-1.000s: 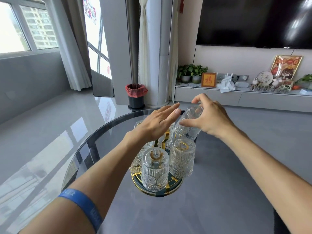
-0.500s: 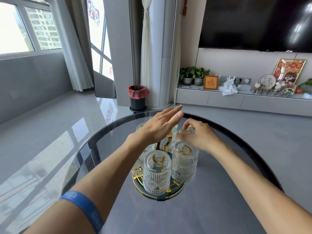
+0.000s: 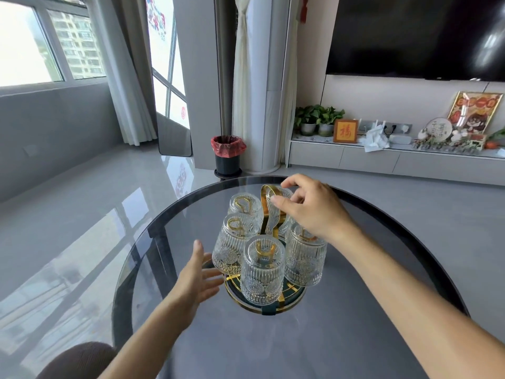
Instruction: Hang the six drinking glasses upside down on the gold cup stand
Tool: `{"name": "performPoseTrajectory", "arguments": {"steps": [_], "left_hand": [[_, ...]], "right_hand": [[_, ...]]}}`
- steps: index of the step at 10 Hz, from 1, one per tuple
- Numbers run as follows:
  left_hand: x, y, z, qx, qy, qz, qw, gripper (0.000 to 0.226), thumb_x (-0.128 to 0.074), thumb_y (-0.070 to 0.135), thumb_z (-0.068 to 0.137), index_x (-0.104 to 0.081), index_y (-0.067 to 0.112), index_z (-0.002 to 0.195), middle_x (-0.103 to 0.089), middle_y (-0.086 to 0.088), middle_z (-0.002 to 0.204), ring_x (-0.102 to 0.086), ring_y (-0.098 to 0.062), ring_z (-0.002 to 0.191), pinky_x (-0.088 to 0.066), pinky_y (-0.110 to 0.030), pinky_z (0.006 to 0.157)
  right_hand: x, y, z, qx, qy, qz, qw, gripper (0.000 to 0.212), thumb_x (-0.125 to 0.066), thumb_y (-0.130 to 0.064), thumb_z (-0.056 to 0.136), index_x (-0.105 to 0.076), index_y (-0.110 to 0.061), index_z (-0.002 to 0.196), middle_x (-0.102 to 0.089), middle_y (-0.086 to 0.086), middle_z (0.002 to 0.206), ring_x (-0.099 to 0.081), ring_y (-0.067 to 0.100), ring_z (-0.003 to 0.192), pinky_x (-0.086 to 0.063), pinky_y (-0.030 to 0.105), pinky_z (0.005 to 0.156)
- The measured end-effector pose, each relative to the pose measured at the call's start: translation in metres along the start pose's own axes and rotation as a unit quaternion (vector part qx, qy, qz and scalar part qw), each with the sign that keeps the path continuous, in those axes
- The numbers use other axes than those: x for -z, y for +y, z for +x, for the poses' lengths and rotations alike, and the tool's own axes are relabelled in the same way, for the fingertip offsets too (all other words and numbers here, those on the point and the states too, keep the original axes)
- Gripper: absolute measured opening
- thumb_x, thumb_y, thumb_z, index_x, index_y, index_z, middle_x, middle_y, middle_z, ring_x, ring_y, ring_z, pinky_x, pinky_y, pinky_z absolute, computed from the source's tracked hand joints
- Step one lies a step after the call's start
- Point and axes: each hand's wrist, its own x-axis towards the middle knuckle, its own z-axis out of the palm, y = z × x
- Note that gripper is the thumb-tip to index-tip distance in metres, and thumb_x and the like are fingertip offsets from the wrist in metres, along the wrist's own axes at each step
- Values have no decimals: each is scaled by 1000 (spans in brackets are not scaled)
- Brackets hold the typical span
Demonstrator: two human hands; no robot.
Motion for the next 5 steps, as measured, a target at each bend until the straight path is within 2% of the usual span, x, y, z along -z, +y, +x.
{"name": "performPoseTrajectory", "arguments": {"steps": [1, 2, 3, 4, 5], "left_hand": [[-5, -11, -6, 6, -15, -19, 1000, 78, -30, 84, 74, -56, 29, 123, -64, -7, 127, -64, -22, 112, -45, -39, 102], [-7, -9, -2, 5, -40, -37, 998, 87, -30, 86, 71, -49, 31, 136, -63, -5, 130, -62, -22, 117, -44, -38, 103], [-19, -8, 2, 15, -88, -35, 995, 89, -26, 83, 76, -41, 30, 145, -54, -5, 144, -54, -24, 129, -38, -41, 110], [-35, -6, 1, 19, -117, -26, 993, 85, -25, 78, 82, -35, 28, 150, -47, -5, 151, -48, -24, 135, -34, -43, 114], [-30, 4, 4, 16, -110, -33, 993, 69, -48, 71, 83, -49, 31, 140, -50, -6, 149, -53, -26, 129, -46, -43, 103]], "right_hand": [[-19, -9, 4, -13, 3, -10, 1000, 29, -61, -28, 84, -61, -22, 113, -73, -1, 71, -64, 15, 66, -44, 23, 59], [-18, -4, 4, -35, 32, 6, 999, 28, -60, -24, 83, -62, -23, 111, -73, -2, 66, -59, 10, 56, -42, 25, 56], [-11, 3, 1, -65, 77, 20, 995, 21, -63, -24, 83, -62, -25, 104, -72, -2, 63, -54, 8, 50, -44, 27, 57], [-5, 9, -1, -82, 74, 38, 993, 19, -64, -24, 85, -62, -23, 104, -74, -1, 65, -53, 5, 49, -42, 27, 58], [22, 17, -16, -94, 46, 144, 984, 27, -67, -32, 87, -61, -24, 112, -77, -4, 81, -61, -5, 62, -44, 26, 67]]}}
